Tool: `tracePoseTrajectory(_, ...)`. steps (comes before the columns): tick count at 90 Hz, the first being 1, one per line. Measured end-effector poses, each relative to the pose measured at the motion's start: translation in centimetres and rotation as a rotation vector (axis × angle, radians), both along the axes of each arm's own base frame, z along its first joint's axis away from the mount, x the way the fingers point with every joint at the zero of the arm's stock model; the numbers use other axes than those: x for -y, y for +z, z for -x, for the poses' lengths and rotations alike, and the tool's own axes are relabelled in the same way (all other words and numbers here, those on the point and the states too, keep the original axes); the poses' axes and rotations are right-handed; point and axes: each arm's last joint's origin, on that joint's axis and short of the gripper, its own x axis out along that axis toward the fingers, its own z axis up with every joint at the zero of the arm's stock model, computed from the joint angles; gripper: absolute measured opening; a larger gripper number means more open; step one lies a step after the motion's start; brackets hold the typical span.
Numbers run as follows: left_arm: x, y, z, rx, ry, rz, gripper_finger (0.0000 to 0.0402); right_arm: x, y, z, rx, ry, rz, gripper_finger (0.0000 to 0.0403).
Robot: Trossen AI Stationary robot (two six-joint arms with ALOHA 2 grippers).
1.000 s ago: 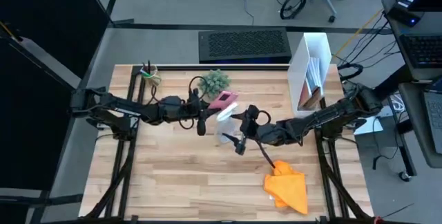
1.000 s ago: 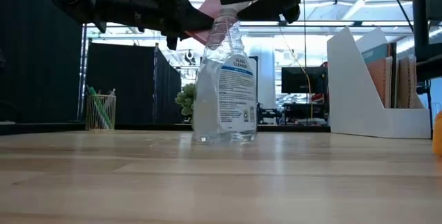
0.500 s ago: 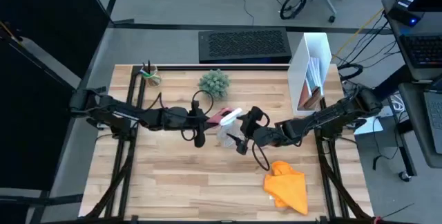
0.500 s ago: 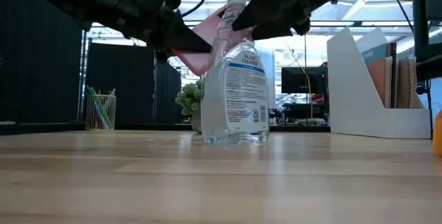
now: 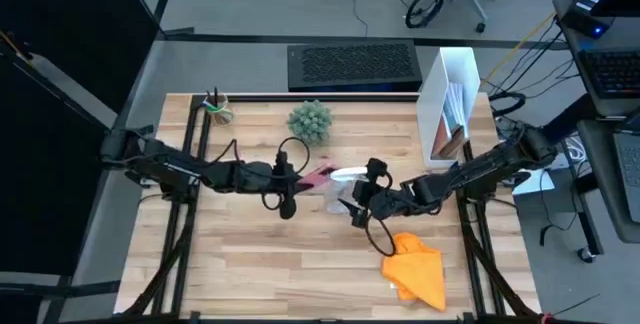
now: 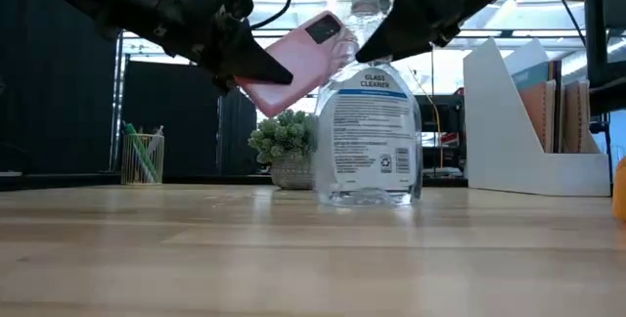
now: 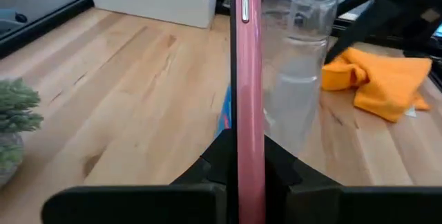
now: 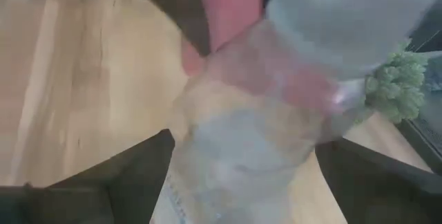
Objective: Apply microfiber cloth
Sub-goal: Spray the back of the cellphone using the spray bottle
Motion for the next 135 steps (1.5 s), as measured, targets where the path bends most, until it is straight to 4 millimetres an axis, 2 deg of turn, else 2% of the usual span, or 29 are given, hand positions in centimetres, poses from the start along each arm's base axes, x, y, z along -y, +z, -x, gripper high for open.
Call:
tracePoseTrajectory(22, -0.8, -0.1, -0.3, 0.021, 0.022, -0.047, 0.0015, -0.6, 0.4, -0.1, 0.031, 0.002, -0.036, 0.0339)
tracePoseTrajectory(40, -1.3, -0.5, -0.9, 0.048, 0.028, -0.075, 0.0015, -1.5, 2.7, 1.1, -0.031, -0.029, -0.096, 0.0339)
tracePoseTrajectory(64, -2.1, -1.8, -2.5, 0.074, -0.017, -0.065, 0.0015, -1.2, 1.3, 3.0, -0.201, -0.152, -0.253, 0.0339)
tracePoseTrajectory(72, -2.0, -2.4, -3.3, 0.048, -0.039, -0.057, 0.0015, -1.5, 0.7, 3.0, -0.195, -0.171, -0.287, 0.0339)
tracePoseTrajectory(92, -0.9, -3.1, -4.1, 0.025, -0.108, -0.035, 0.0015, -1.4, -1.5, 3.0, -0.224, -0.236, -0.189, 0.0339)
tracePoseTrajectory(115, 0.6, -3.6, -3.8, -0.036, -0.137, 0.025, 0.0015, -0.7, -1.5, 3.2, -0.205, -0.3, -0.079, 0.0339)
tracePoseTrajectory(135, 0.9, -3.6, -3.8, -0.031, -0.116, 0.026, 0.0015, -0.5, -1.3, 2.8, -0.188, -0.28, -0.055, 0.0339)
